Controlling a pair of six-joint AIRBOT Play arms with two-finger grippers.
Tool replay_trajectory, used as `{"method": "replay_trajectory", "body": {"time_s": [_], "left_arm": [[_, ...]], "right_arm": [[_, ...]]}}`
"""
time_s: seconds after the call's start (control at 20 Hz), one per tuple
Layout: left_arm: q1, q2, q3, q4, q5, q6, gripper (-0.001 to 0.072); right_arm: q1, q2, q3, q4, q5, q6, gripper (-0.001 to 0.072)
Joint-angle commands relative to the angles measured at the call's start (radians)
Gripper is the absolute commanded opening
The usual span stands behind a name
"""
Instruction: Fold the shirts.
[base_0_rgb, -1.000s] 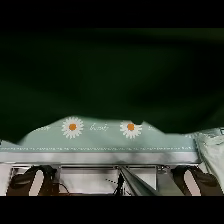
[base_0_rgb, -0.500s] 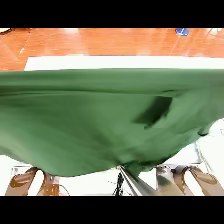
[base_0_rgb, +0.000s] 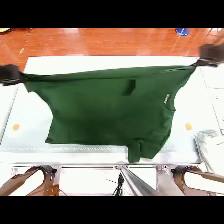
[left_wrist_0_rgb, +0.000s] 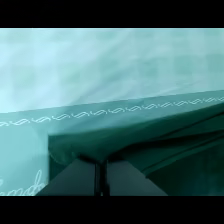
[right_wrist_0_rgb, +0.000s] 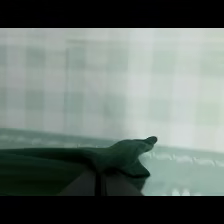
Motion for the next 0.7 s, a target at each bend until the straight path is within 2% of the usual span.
{"method": "replay_trajectory", "body": {"time_s": [0.0, 0.15, 0.35, 0.45, 0.55, 0.65], "left_arm": [[0.000, -0.251, -0.027, -0.062, 0.055, 0.060, 0.0026], [-0.001, -0.323, -0.027, -0.067, 0.200, 0.069, 0.0026], [-0.024, -0.344, -0.027, -0.121, 0.561, 0.158, 0.0026], [-0.050, -0.355, -0.027, -0.120, 0.711, 0.162, 0.0026], [-0.076, -0.383, -0.027, -0.120, 0.780, 0.162, 0.0026], [-0.091, -0.422, -0.027, -0.119, 0.791, 0.162, 0.0026]], "right_arm": [[0.058, -0.187, 0.001, 0.026, -0.233, 0.078, 0.0024], [0.060, -0.251, 0.001, 0.074, -0.395, 0.095, 0.0024], [0.066, -0.301, 0.001, 0.089, -0.506, 0.074, 0.0024], [0.074, -0.323, 0.001, 0.083, -0.531, 0.068, 0.0024], [0.087, -0.344, 0.001, 0.080, -0.551, 0.068, 0.0024], [0.098, -0.365, 0.001, 0.054, -0.553, 0.082, 0.0023]]}}
